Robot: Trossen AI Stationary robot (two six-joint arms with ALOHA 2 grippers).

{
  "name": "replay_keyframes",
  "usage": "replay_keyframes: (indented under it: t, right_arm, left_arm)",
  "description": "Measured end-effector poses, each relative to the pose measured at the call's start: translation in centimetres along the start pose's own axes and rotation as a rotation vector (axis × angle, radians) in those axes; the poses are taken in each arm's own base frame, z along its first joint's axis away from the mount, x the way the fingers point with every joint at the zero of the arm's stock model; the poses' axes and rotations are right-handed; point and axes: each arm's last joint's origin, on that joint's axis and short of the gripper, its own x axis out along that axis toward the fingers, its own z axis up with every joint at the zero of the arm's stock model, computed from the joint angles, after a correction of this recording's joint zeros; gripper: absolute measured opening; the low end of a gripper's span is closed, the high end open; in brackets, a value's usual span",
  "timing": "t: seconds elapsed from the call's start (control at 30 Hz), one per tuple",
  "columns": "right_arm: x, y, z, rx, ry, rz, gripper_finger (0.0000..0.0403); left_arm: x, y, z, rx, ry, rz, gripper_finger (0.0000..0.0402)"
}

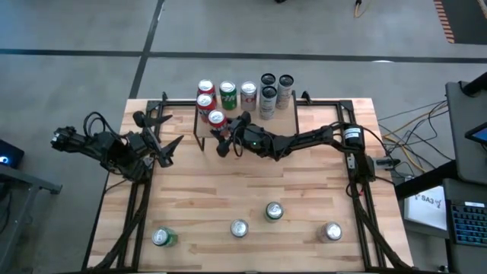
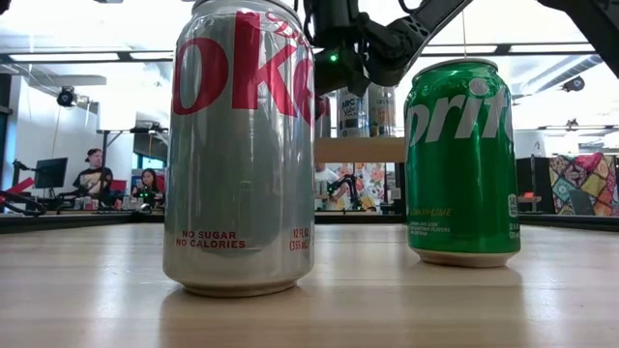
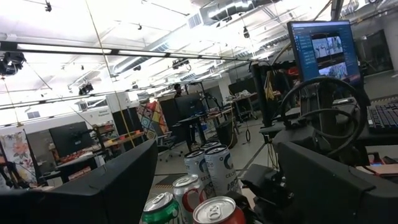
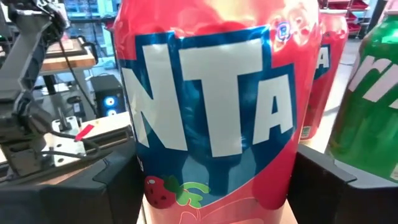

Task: Place canned beverage on shelf
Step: Put the orange soda can on the shelf aligned with the other orange soda can

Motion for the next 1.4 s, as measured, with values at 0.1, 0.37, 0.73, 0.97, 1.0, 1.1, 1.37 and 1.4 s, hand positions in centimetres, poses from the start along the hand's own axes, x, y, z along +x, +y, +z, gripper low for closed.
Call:
replay_keyframes:
  t: [0.1, 0.37, 0.73, 0.97, 1.0, 1.1, 1.37, 1.4]
  right_arm:
    - [0.0, -0.09, -0.02, -0.001, 0.001, -0.026, 0.0293]
    - [0.1, -0.44, -0.3, 0.0, 0.026, -0.05, 0.0295]
    - [0.17, -0.62, -0.47, -0.003, 0.044, -0.054, 0.0299]
    - [0.29, -1.0, -0.56, 0.009, 0.058, -0.064, 0.0328]
    - [0.29, -1.0, -0.54, 0.009, 0.057, -0.065, 0.0331]
    - [0.27, -1.0, -0.44, -0.002, 0.054, -0.065, 0.0338]
    - [0.21, -1.02, -0.29, -0.017, 0.057, -0.064, 0.034]
    - [0.18, -1.03, -0.2, -0.016, 0.054, -0.064, 0.034]
  left_arm:
    - [0.0, 0.0, 0.0, 0.0, 0.0, 0.0, 0.0322]
    - [0.0, 0.0, 0.0, 0.0, 0.0, 0.0, 0.0322]
    - [0.0, 0.0, 0.0, 0.0, 0.0, 0.0, 0.0322]
    - [0.0, 0.0, 0.0, 0.0, 0.0, 0.0, 0.0322]
    - [0.0, 0.0, 0.0, 0.0, 0.0, 0.0, 0.0322]
    - [0.0, 0.0, 0.0, 0.0, 0.0, 0.0, 0.0322]
    - [0.0, -0.02, -0.04, 0.003, 0.003, -0.002, 0.0322]
    - [0.0, -0.03, -0.04, 0.003, 0.003, -0.002, 0.0322]
